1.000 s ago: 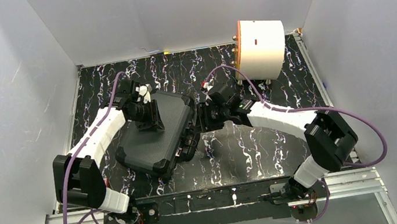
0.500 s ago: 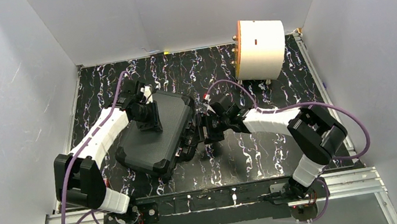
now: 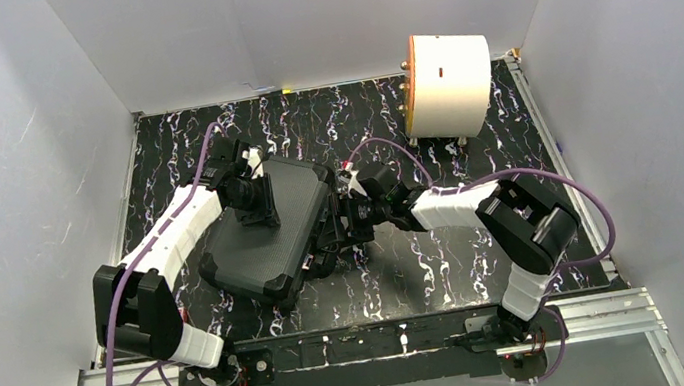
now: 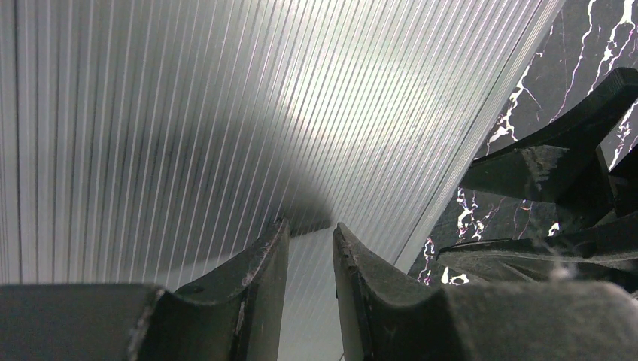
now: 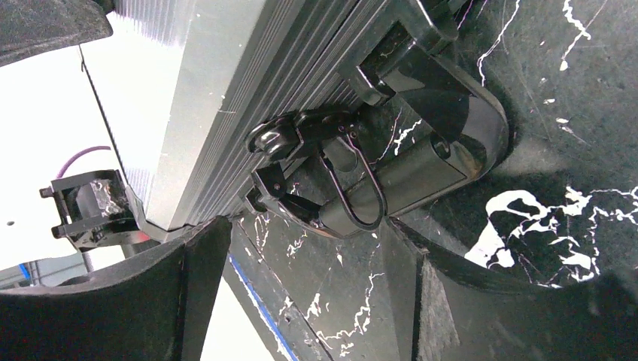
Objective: Pack up texas hold em set
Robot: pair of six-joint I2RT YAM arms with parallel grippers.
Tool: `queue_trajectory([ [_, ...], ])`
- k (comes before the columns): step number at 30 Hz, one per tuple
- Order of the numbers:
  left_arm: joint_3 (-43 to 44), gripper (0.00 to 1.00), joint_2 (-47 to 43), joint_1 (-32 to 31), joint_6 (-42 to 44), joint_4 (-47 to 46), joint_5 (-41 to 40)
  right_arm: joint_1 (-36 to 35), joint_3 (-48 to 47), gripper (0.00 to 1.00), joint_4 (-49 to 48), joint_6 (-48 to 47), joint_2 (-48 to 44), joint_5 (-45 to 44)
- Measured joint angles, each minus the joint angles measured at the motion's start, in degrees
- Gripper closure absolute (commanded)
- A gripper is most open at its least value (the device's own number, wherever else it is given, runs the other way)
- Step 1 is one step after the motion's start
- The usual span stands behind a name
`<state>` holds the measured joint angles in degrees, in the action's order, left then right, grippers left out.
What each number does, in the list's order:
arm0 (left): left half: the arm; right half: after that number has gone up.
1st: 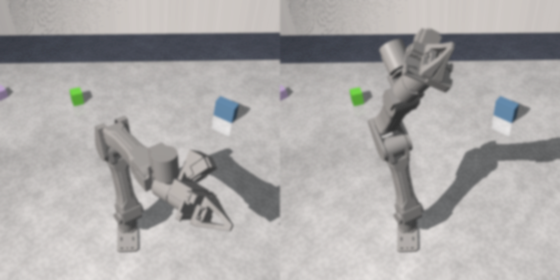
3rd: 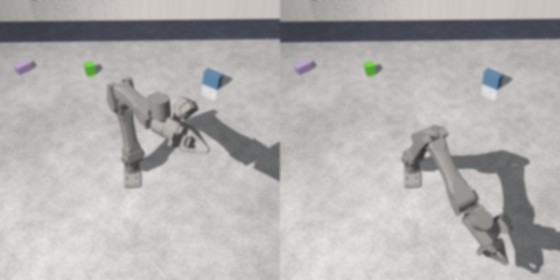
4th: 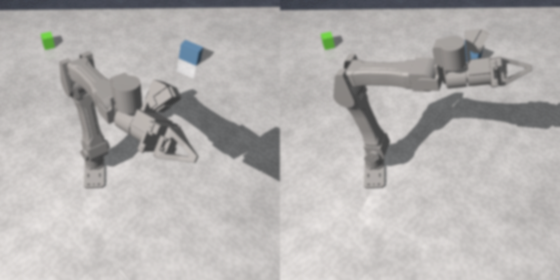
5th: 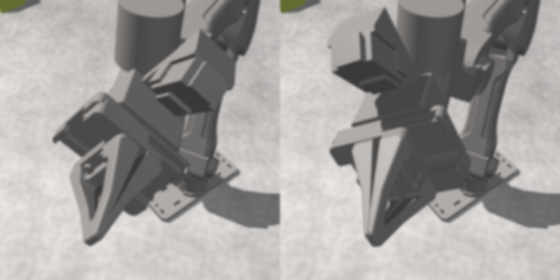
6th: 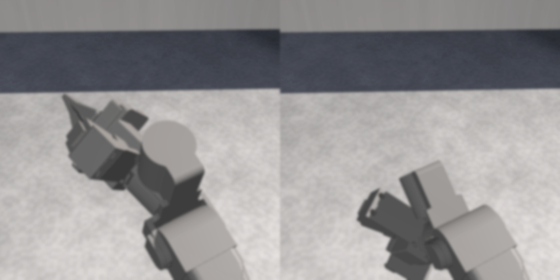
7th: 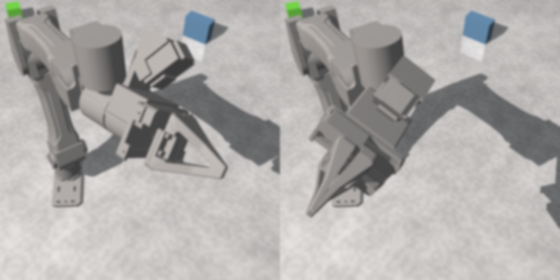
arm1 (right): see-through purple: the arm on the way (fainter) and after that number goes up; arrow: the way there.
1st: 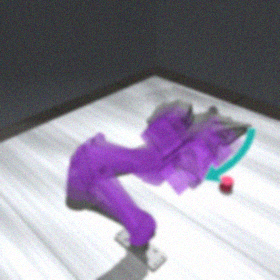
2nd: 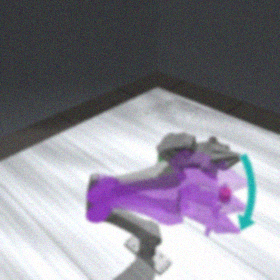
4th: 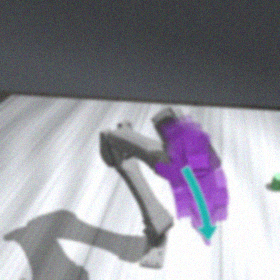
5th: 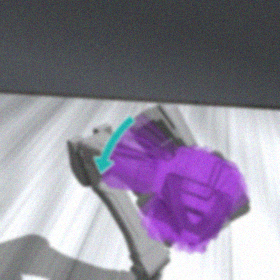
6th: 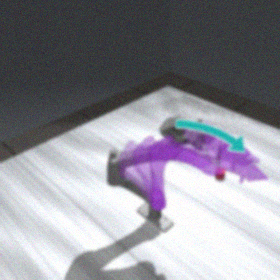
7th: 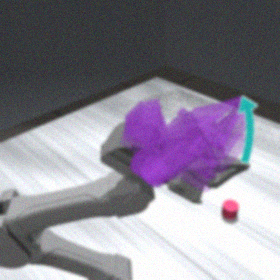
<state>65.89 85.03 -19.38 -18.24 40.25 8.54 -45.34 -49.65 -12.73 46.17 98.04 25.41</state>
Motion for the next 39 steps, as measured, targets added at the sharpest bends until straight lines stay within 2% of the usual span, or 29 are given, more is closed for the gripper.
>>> queue_trajectory([
  [9,0.0,0.72,0.0,0.0,0.0,0.0,0.0,0.5,0.0,0.15,-0.8,0.2,0.9,1.3],
  [18,0.1,0.72,0.0,0.0,0.0,0.1,0.0,-1.4,-1.3,0.15,2.2,-1.7,3.2,-2.9],
  [21,0.2,0.72,0.1,0.0,0.0,0.1,0.0,-1.6,-1.6,0.18,2.3,-2.0,3.3,-2.8],
  [26,0.4,0.72,0.3,0.0,0.1,0.3,0.0,-1.6,-1.6,0.30,2.6,-1.8,3.3,-2.4],
  [31,0.4,0.72,0.3,0.0,0.1,0.3,0.1,-1.6,-1.6,0.33,3.2,-0.8,2.4,-2.5],
  [39,0.5,0.72,0.3,0.0,0.2,0.3,0.2,-1.7,-1.6,0.34,0.9,0.6,-0.8,-2.5],
])
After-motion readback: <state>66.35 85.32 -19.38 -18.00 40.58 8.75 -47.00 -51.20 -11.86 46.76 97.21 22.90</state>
